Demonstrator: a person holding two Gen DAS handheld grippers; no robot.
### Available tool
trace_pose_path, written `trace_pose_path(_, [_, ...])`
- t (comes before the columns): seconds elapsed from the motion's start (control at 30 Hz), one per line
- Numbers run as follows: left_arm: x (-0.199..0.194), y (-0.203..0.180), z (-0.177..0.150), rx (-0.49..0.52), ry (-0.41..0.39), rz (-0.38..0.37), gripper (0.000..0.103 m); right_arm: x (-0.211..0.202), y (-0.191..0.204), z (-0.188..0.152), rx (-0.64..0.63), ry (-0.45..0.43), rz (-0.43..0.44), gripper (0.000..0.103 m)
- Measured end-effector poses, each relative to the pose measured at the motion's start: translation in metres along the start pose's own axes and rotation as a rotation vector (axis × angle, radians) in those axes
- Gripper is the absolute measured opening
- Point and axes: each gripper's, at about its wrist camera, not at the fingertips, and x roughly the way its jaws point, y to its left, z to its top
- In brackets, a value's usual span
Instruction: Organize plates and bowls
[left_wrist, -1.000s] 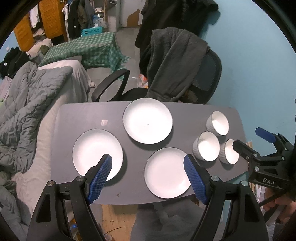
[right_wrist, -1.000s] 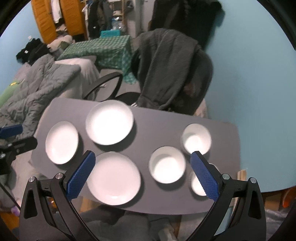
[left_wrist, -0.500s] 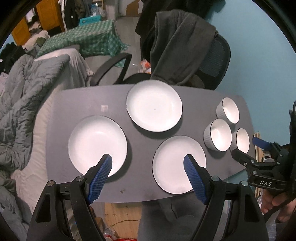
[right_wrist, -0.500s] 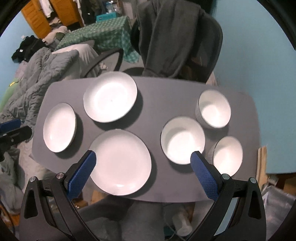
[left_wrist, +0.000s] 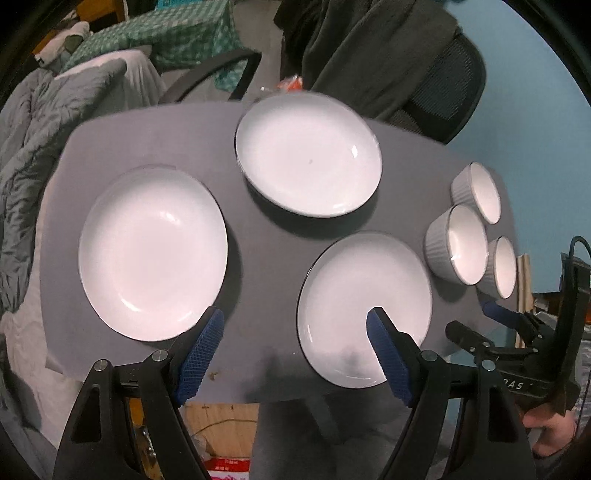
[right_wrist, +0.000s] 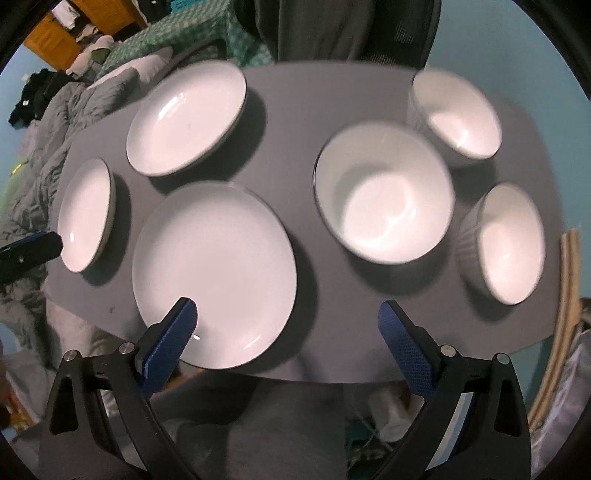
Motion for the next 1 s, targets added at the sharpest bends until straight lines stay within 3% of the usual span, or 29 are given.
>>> trace_pose_path(0.4, [0.049,-0.007,-0.007,0.053,0.044,0.029,0.081,0.041,-0.013,-0.009,0.053,0.056,0.039,0.069])
trace_pose_path(0.73, [0.071,-0.006,-0.009,0.030,0.052,0.018,0.080,0.046,-0.018,-0.015,0.033,0.094,0.097,0.034])
trace_pose_path(1.0, [0.083,0.006,-0.012,-0.008,0.077,0.031,0.058,0.039,-0.015,-0.017,0.009,0.091,0.116,0.034])
